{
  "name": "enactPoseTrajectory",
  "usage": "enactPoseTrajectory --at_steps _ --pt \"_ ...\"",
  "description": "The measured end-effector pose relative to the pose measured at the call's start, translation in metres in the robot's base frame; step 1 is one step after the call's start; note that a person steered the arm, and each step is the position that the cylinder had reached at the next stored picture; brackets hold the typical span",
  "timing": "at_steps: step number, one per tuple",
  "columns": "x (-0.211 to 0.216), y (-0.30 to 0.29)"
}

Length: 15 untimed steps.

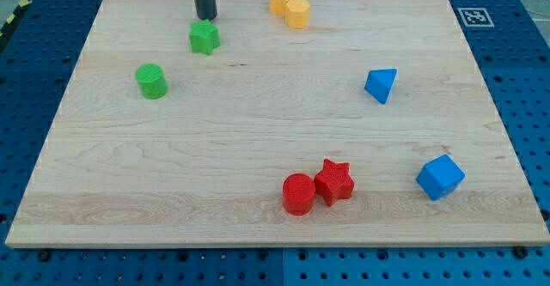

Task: Move the green star to the left side of the blue triangle

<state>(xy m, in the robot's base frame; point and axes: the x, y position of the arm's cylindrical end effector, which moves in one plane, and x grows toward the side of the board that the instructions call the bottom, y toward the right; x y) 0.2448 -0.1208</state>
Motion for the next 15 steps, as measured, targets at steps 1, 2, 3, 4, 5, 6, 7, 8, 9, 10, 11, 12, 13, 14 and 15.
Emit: enactPoseTrajectory --at_steps 1,2,3,4,5,6,7,8,9,10,11,12,13,14,15 --pt "-0.005 -0.003" --pt "0.006 -0.010" --pt "0.011 -0.010" --pt "0.014 -0.013" --pt "0.009 -0.026" --pt "0.028 -0.039" --pt "0.043 -0.030" --pt "0.044 -0.021" --pt "0.052 -0.007" --pt "0.058 -0.007" --pt "0.060 -0.006" --pt "0.063 0.001" --pt "0.063 0.001" --pt "0.064 0.001" --pt "0.070 0.002"
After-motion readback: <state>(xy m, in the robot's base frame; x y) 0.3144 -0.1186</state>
